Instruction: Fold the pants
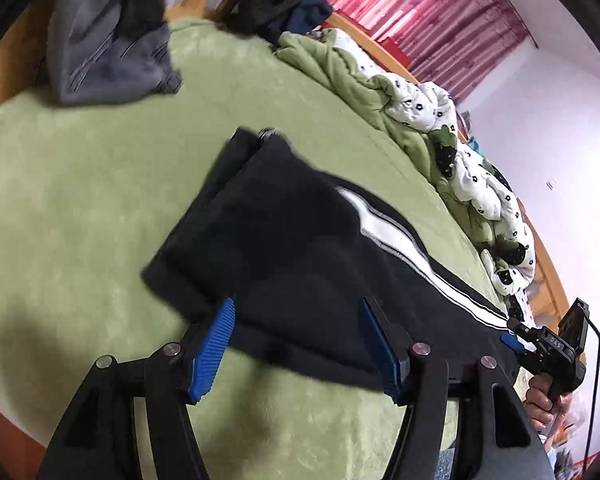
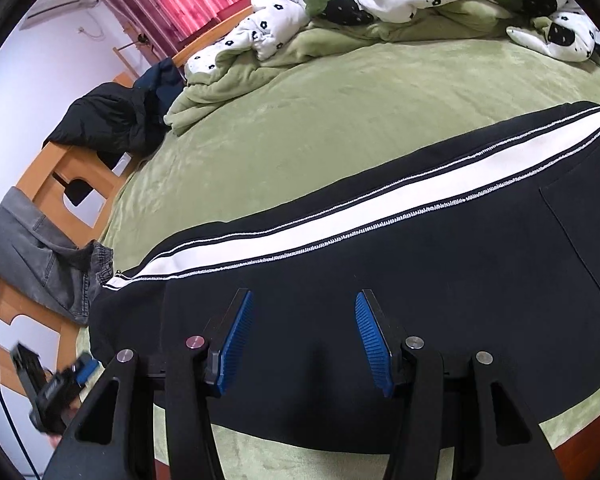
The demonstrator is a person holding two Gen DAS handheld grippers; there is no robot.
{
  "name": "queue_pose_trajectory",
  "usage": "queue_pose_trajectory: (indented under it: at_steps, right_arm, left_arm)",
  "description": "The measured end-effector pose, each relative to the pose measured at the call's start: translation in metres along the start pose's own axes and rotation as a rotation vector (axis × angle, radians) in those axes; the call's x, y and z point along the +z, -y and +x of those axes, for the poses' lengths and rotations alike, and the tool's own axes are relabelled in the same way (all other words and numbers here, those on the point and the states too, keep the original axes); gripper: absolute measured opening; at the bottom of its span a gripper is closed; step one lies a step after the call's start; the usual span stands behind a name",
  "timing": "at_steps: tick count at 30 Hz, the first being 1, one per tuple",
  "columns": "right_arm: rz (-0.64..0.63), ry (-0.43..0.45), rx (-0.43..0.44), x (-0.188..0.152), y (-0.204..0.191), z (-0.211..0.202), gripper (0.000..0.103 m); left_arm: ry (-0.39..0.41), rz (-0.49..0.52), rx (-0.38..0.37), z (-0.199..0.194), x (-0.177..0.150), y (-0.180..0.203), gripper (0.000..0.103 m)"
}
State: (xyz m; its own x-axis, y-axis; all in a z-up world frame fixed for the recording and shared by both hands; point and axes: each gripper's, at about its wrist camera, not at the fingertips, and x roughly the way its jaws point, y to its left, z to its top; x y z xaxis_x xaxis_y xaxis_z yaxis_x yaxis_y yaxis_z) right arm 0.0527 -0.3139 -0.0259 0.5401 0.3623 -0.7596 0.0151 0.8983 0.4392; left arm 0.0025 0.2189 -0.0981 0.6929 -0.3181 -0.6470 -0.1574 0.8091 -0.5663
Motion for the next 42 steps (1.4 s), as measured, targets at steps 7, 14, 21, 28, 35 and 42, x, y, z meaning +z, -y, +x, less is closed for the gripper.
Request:
queue_pose_trajectory:
  at_steps: [7, 14, 21, 28, 35, 42]
  right_arm:
    - [0.018, -0.002, 0.000, -0.001, 0.002, 0.001, 0.053]
    - [0.058, -0.026, 0.011, -0.003, 0.008, 0.006, 0.053]
    - [0.076, -0.025, 0.009, -0.005, 0.010, 0.006, 0.053]
    - [0.084, -0.042, 0.018, -0.002, 0.013, 0.009, 0.053]
    - [0.089, -0.053, 0.017, -0.001, 0.014, 0.012, 0.053]
    - [0.097, -0.064, 0.017, 0.000, 0.017, 0.014, 0.053]
  left_arm:
    - [0.027, -0.094, 0.050, 0.020, 0.004, -0.019, 0.062]
    - [0.043, -0.179, 0.044, 0.036, 0.023, -0.028, 0.053]
    - [0.156, -0.183, -0.039, -0.020, 0.031, -0.034, 0.008]
    - [0.008, -0.248, 0.063, 0.016, 0.009, -0.063, 0.013]
    - [0.043, -0.070, 0.242, -0.007, 0.015, -0.041, 0.038]
    - [0.113, 0.134, 0.171, -0.035, 0.049, -0.002, 0.039]
